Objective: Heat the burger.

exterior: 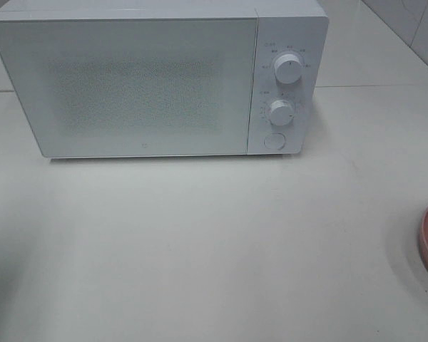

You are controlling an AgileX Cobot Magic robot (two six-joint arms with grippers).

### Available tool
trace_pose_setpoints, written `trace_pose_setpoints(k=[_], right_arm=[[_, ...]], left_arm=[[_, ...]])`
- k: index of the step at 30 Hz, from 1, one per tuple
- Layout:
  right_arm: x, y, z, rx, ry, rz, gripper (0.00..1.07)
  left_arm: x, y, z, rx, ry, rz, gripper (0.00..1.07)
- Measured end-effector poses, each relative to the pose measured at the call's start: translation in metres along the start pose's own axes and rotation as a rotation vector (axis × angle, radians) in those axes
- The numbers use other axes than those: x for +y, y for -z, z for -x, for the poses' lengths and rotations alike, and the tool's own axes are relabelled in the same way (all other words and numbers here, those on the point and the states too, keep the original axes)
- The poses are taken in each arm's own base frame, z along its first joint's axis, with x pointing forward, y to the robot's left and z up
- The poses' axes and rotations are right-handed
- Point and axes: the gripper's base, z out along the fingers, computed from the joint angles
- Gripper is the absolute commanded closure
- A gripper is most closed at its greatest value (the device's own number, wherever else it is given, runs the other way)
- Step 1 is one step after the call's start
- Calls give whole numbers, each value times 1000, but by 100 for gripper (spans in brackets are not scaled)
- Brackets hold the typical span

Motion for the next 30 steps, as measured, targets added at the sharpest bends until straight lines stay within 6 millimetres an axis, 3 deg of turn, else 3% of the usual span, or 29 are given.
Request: trace_pose_setpoints(k=[9,20,23,25,28,30], right_arm=[[0,0,0,0,0,0,34],[0,0,0,0,0,0,34],[0,0,0,0,0,0,34],[0,0,0,0,0,0,34],[0,0,0,0,0,0,34],[0,0,0,0,0,0,34]], left_arm=[[4,1,-44,-117,-6,-8,9],[8,39,-99,-579,-39,-35,9],[8,43,-108,-643,-42,-40,9],[9,51,-129,-783,-47,-65,9],[9,52,-134,-819,-48,-72,9],[10,55,-151,-927,-50,-84,9]])
